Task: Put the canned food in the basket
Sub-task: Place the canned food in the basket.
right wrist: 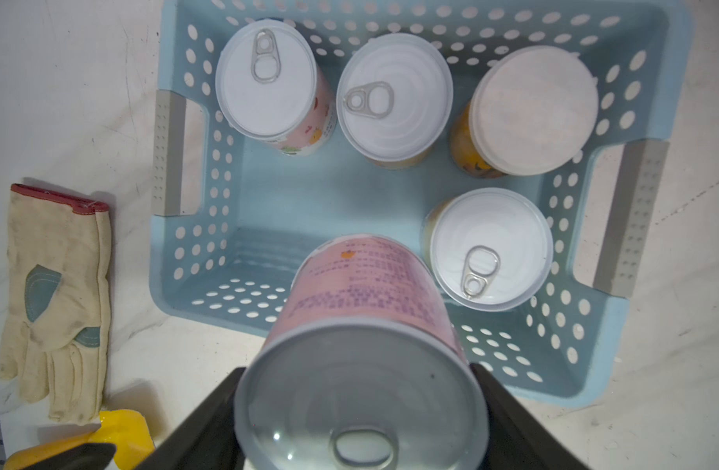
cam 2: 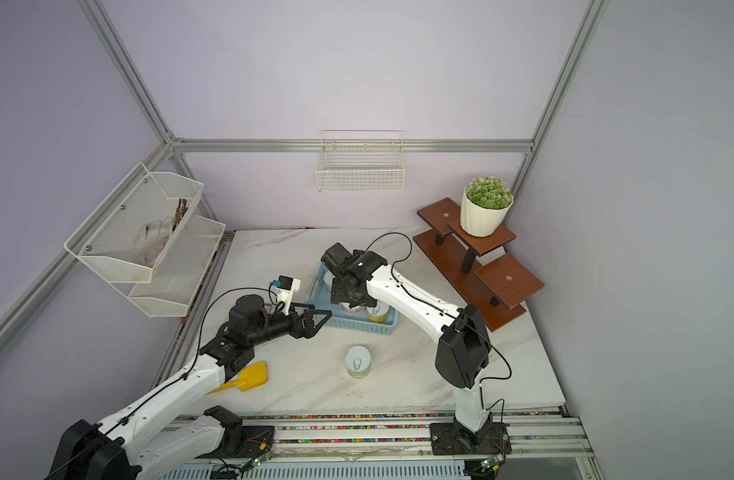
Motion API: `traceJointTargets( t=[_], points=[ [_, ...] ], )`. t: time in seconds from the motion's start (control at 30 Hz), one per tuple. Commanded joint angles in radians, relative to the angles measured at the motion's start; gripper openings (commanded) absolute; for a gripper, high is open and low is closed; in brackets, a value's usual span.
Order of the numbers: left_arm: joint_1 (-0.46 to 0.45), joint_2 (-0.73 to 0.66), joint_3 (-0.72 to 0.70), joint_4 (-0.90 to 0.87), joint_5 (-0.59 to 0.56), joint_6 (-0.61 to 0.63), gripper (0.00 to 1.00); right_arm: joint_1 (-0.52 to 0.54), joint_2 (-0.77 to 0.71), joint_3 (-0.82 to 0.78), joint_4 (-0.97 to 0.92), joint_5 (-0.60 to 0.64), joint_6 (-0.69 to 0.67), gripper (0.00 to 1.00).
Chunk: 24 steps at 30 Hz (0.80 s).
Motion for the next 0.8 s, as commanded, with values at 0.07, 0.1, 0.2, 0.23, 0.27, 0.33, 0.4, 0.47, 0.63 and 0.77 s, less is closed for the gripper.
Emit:
traceJointTargets(
  t=[0.07, 0.1, 0.2, 0.23, 0.27, 0.33, 0.4, 0.47, 0.63, 0.77],
  points=[
    [0.069, -0.028, -0.054, 0.111, 0.091, -0.052, 1.0, -0.034, 0.055, 0.085, -0.002, -0.004, -0.013, 0.0],
    [0.082, -0.028, -0.064, 0.128, 0.105, -0.063, 1.0, -0.038, 0.067, 0.093, -0.004, -0.009, -0.015, 0.0],
    [0.109, -0.027, -0.084, 0.163, 0.117, -0.08, 1.0, -0.056, 0.105, 0.122, -0.018, -0.027, -0.019, 0.0],
    [0.117, -0.025, -0.088, 0.172, 0.118, -0.082, 1.0, -0.059, 0.112, 0.129, -0.02, -0.031, -0.018, 0.0],
    [0.126, -0.021, -0.094, 0.181, 0.121, -0.085, 1.0, -0.065, 0.123, 0.139, -0.028, -0.04, -0.02, 0.0],
    [0.138, -0.014, -0.101, 0.199, 0.123, -0.095, 1.0, -0.068, 0.141, 0.152, -0.034, -0.046, -0.02, 0.0],
    [0.151, -0.005, -0.106, 0.216, 0.128, -0.102, 1.0, -0.07, 0.156, 0.166, -0.042, -0.046, -0.02, 0.0],
    [0.164, 0.005, -0.109, 0.225, 0.137, -0.106, 1.0, -0.071, 0.167, 0.172, -0.045, -0.046, -0.019, 0.0],
    [0.186, 0.011, -0.112, 0.239, 0.151, -0.111, 1.0, -0.071, 0.2, 0.191, -0.044, -0.06, -0.023, 0.0],
    [0.191, 0.007, -0.118, 0.235, 0.156, -0.111, 1.0, -0.07, 0.225, 0.202, -0.044, -0.066, -0.02, 0.0]
  ],
)
